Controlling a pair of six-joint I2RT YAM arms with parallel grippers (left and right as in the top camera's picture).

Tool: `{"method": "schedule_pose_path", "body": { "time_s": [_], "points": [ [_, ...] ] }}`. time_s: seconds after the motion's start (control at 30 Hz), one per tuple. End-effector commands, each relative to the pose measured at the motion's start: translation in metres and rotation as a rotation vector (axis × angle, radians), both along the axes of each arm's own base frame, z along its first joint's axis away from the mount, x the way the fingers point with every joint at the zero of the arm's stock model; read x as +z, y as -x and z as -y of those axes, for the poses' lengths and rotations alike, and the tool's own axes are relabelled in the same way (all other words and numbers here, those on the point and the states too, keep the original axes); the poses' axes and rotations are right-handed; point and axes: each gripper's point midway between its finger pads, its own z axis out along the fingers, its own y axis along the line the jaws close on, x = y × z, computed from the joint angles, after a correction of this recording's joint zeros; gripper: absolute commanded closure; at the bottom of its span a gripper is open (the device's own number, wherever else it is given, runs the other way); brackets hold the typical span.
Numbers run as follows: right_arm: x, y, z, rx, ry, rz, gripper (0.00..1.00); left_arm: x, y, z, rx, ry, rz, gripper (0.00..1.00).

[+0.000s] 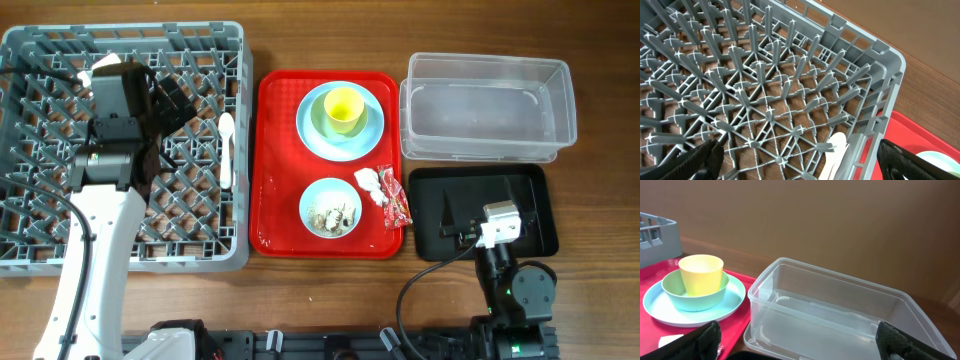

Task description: Sort waste into correct bins and load items into the dishwasher rack

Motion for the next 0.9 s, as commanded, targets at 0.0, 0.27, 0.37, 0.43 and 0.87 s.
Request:
{"method": "schedule_pose_path", "body": {
  "time_s": [0.0, 0.27, 0.37, 0.43, 0.87],
  "points": [
    [0.010, 0.002, -0.011, 0.064, -0.020, 0.040, 0.00, 0.010, -0.002, -0.002, 0.016, 0.012, 0.029, 0.00],
    [0.088, 0.009, -0.014, 0.085, -0.097, -0.051, 0.00, 0.010, -0.002, -0.002, 0.016, 0.012, 0.029, 0.00],
    [0.129, -0.011, -0.025, 0.124, -0.168, -0.221, 0.00, 0.010, -0.002, -0.002, 0.016, 0.012, 0.029, 0.00],
    [0.136, -0.029, -0.038, 0.177, -0.195, -0.416, 0.00, 0.010, -0.002, -0.002, 0.016, 0.012, 0.029, 0.00],
    [0.047, -0.066, -0.117, 0.387, -0.402, -1.147, 0.49, 0.010, -0.002, -0.002, 0.016, 0.012, 0.029, 0.00]
  ]
}}
